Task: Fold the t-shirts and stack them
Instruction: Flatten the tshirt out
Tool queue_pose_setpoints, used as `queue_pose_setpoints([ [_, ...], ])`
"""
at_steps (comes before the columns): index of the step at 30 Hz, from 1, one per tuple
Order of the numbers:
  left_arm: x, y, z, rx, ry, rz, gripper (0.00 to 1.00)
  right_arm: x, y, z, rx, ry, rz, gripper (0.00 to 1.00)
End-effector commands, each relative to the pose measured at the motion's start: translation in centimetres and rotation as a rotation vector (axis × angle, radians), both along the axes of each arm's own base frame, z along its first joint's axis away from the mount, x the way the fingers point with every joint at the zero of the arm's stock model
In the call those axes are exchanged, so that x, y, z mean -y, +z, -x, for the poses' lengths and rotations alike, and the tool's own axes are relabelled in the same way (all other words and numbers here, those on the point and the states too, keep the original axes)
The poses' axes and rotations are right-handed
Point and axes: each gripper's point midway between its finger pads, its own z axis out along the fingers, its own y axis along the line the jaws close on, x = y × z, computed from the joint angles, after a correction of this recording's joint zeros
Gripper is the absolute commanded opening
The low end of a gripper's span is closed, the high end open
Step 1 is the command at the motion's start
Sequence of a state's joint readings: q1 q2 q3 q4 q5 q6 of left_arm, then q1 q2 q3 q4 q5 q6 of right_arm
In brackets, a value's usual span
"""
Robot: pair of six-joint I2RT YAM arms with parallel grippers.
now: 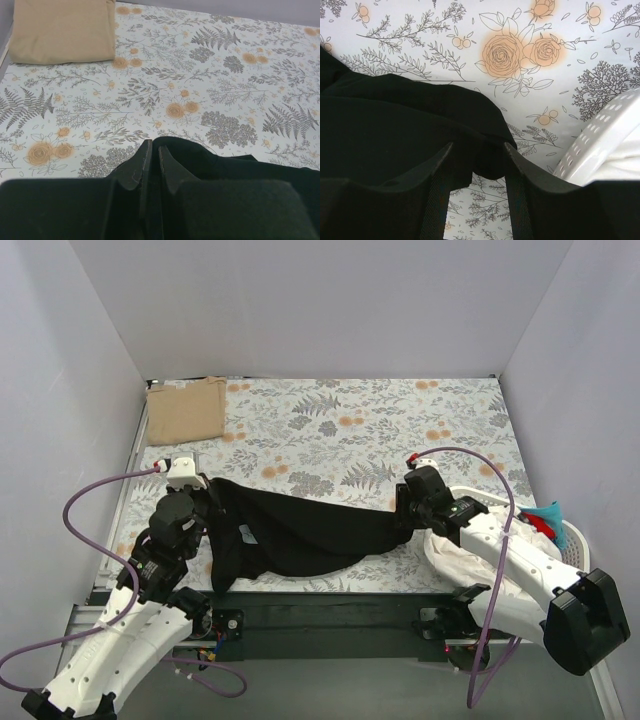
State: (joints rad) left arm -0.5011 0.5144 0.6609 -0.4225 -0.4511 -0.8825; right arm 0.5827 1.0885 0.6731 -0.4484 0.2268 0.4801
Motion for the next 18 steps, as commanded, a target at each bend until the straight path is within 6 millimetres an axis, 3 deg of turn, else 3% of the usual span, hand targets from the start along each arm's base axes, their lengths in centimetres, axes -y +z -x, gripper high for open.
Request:
queue_pose_setpoints([
  [1, 0.0, 0.4, 0.0, 0.02, -0.007, 0.004, 0.0, -1.0, 2.5, -2.3, 0.101, 0.009, -0.031, 0.5],
  [18, 0.0, 0.6, 0.2, 0.032, -0.011, 0.005, 0.0, -1.6, 0.9, -1.5, 0.047, 0.039, -0.061, 0.45],
])
